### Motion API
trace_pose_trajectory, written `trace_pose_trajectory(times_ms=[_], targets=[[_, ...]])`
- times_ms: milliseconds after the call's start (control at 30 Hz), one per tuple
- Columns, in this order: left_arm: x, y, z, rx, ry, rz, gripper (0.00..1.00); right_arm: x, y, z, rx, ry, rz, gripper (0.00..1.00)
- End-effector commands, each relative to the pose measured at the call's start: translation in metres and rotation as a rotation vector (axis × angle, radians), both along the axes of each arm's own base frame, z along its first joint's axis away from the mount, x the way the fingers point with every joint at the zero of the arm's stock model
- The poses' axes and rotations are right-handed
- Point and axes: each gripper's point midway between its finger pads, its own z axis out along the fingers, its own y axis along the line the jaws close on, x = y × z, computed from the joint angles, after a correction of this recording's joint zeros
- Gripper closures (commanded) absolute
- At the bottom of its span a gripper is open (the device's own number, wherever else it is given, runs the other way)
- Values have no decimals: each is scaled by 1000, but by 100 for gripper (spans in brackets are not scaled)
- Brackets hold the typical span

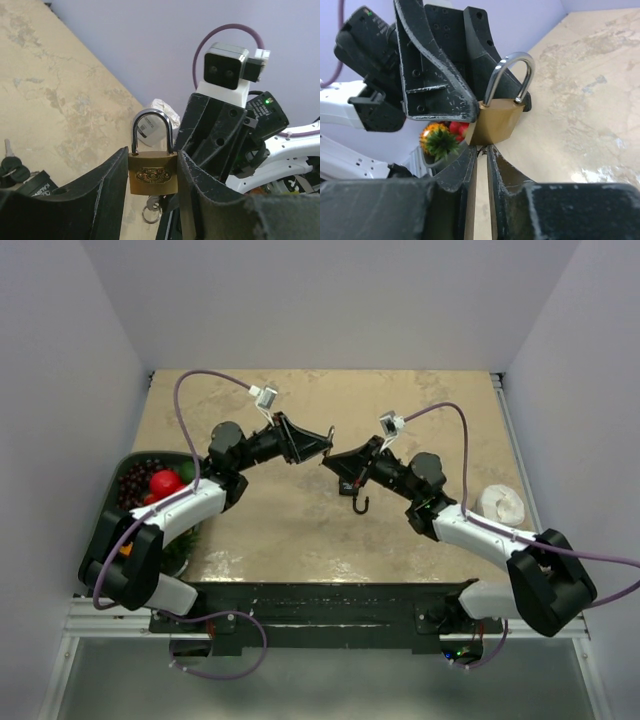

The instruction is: Unlock with the key

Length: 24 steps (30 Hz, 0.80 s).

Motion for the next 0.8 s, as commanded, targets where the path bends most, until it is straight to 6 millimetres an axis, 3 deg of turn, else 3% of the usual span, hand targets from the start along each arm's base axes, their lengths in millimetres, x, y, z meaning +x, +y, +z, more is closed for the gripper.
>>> trace_pose_trajectory(times_ms=[0,33,333,433,567,667,767], targets=[[-10,-2,-19,98,57,-12,100,16,-13,22,-39,-94,-113,80],[-7,0,-28,141,62,9,100,15,-13,17,-48,-84,-110,74],[16,20,-45,221,71,144,100,0,-18,-19,-96,-7,-88,45],[17,23,-49,232,60,144,100,-4,-24,-14,-90,-12,-100,37],[3,22,-49,228,8,70,100,-3,-34,-3,-99,-31,-112,33],[-33,14,-44,210,-70,-144,100,5,-39,5,-126,-57,-114,32],[-64,13,-42,180,-127,-301,100,5,-31,14,-202,-107,-58,32]])
